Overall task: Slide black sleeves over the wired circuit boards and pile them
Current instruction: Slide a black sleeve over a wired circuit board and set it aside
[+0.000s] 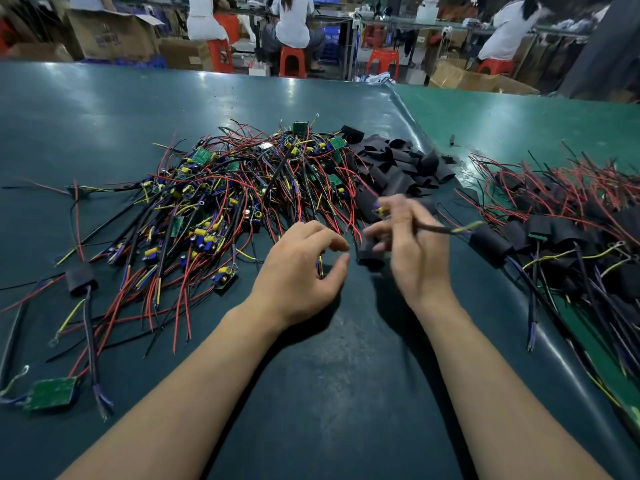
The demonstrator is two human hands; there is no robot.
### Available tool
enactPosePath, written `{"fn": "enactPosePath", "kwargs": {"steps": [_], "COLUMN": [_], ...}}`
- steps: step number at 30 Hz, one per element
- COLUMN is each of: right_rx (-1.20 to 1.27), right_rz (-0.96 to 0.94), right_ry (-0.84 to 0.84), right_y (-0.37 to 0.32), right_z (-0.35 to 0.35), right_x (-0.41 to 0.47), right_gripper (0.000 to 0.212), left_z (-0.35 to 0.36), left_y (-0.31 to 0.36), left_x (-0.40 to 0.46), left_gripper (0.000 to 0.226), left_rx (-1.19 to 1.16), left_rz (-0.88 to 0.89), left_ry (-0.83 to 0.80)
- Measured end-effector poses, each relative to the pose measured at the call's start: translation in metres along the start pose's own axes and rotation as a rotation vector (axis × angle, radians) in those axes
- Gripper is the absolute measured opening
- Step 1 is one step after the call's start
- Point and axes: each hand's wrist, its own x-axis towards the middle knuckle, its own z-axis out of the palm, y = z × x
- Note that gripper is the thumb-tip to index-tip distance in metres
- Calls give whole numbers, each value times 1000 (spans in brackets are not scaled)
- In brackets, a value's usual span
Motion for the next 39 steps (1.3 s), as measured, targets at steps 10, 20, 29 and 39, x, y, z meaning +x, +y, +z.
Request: {"fn": "enactPosePath", "kwargs": {"steps": [10,20,29,39], "right_rx": [243,402,5,459], "right_rz": [191,179,206,142], "right_ry": [-97,181,277,379], "right_y": [-15,-19,-8,-18], "right_z": [1,-22,-30,-34], "right_x": [-4,9,9,16], "right_gripper": [55,28,34,16], "left_z": [0,-22,-35,-34], "left_y": [5,5,3,0], "left_x": [-2,0,-1,1], "left_gripper": [32,42,32,35], "left_rx": [22,-19,-22,23], "left_rz": [40,0,30,39], "left_ry": [-222,-372,-536,-488]}}
